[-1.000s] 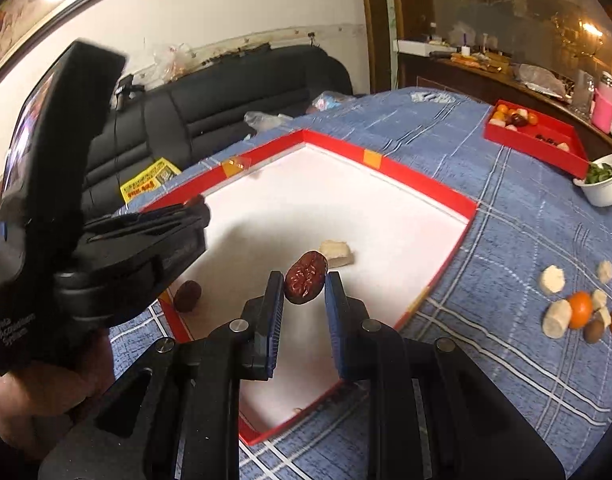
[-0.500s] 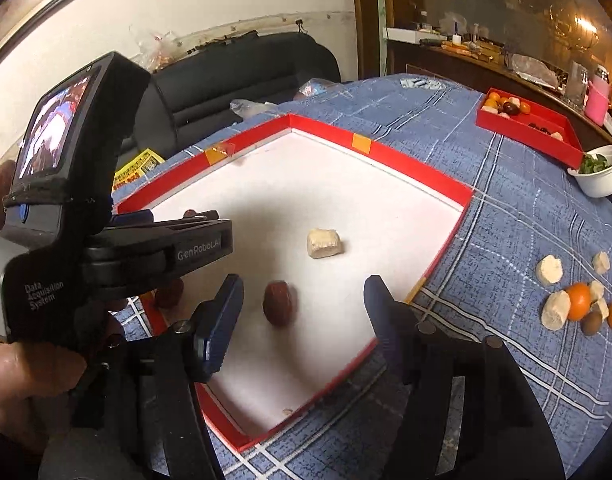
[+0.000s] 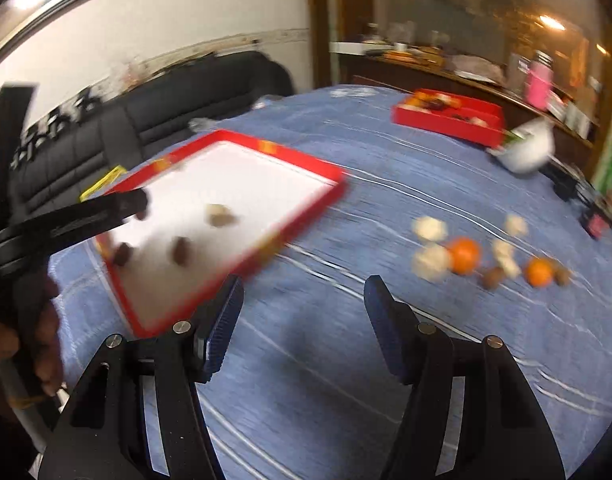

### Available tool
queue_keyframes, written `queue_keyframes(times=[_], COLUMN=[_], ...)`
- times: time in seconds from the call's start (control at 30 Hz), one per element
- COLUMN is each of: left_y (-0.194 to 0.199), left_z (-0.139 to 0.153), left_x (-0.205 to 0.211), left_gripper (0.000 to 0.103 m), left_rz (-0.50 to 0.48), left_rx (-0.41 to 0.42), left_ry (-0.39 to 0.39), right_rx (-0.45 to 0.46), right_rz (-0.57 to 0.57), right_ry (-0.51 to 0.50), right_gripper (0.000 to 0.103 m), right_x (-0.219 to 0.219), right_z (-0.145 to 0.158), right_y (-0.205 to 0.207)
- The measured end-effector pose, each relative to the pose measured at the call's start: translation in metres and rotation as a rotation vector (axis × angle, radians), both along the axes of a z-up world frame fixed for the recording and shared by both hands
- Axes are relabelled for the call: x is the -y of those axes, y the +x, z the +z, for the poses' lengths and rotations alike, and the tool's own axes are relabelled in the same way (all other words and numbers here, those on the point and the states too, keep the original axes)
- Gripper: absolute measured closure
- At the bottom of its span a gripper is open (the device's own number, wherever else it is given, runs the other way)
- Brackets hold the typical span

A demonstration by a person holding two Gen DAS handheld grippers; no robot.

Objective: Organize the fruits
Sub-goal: 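Lower the dates into the box and open both tools, then grasp a brown kiwi with the right tool while the left tool grasps a beige cube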

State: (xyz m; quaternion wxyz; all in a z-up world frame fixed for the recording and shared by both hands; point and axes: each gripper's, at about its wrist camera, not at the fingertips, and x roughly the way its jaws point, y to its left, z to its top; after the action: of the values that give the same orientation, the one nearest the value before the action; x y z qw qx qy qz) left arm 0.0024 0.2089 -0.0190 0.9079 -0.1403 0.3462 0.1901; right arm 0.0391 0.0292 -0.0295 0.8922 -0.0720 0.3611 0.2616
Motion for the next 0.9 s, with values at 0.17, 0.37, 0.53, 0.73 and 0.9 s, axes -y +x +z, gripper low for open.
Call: queue_keyframes(times=[0.17, 0.37, 0.53, 0.73, 0.9], left_y=[0.015, 0.049, 0.076, 0.113, 0.131], left_z=[-0.011, -0.022, -0.024, -0.034, -0.042], left_x=[0.060, 0.117, 0.139, 0.152, 0.155], left_gripper=[0.038, 0.038, 0.038, 0.038, 0.039], left_rz=[-0.193, -0.369, -0.446, -0.499, -0.520], left_rx=[-0.035, -0.084, -0.089, -0.102, -0.114], left_ry=[0.038, 0.074, 0.060, 0.052, 0.024], right_rx=[-0.071, -0.141, -0.124, -0.141, -0.164], right_rz=[-0.179, -0.266, -0.250, -0.275, -0.263], right_ry=[-0.009, 0.014, -0.029, -0.031, -0.049], right_gripper=[0.040, 0.040, 0.046, 0.056, 0.079], right_x=[0.079, 0.116, 0.103, 0.103, 0.104], right_z=[-0.020, -0.033, -0.033, -0.039, -0.048], right_y=[0.024, 0.056, 0.081, 0.109, 0.125])
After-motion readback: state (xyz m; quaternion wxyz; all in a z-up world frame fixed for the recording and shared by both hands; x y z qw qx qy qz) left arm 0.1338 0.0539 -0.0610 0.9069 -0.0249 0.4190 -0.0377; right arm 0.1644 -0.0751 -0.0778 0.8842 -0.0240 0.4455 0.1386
